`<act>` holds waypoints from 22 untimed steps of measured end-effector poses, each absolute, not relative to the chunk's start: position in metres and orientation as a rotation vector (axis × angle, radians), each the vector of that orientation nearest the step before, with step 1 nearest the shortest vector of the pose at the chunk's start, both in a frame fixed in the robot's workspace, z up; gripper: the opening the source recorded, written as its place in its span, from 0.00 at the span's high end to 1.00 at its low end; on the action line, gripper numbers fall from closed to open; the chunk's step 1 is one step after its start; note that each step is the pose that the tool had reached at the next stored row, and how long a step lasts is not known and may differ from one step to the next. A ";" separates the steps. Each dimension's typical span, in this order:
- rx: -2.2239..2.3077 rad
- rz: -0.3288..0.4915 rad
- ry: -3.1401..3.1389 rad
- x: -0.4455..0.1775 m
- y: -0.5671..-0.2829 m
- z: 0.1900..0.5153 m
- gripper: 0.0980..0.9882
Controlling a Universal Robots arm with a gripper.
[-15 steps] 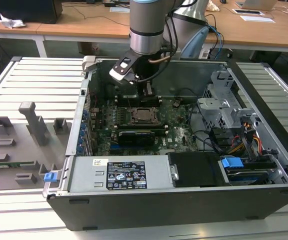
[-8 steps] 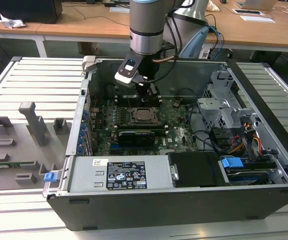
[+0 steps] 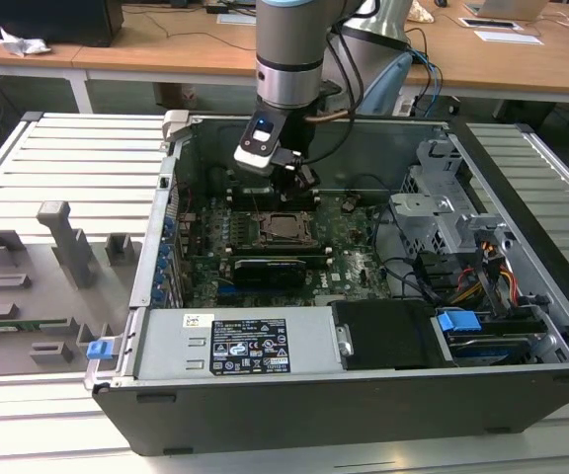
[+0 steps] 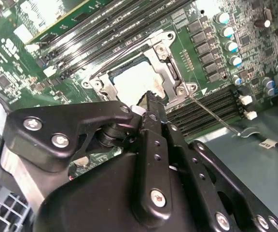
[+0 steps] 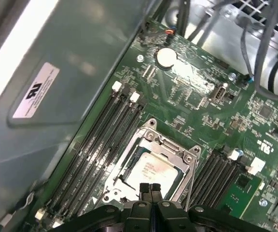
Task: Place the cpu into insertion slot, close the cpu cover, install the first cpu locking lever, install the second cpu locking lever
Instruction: 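Install the first cpu locking lever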
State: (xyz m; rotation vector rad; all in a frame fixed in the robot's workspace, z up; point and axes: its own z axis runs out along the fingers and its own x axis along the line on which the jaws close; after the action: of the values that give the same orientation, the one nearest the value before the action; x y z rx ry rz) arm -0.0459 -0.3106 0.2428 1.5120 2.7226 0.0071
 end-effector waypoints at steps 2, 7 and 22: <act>1.480 0.008 2.740 -0.046 -0.311 0.243 0.99; 1.405 0.009 2.779 -0.046 -0.311 0.243 0.99; 1.180 0.012 2.883 -0.046 -0.311 0.243 0.99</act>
State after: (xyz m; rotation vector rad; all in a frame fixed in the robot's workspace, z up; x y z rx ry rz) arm -0.0458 -0.3106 0.2428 1.1800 2.8829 0.0121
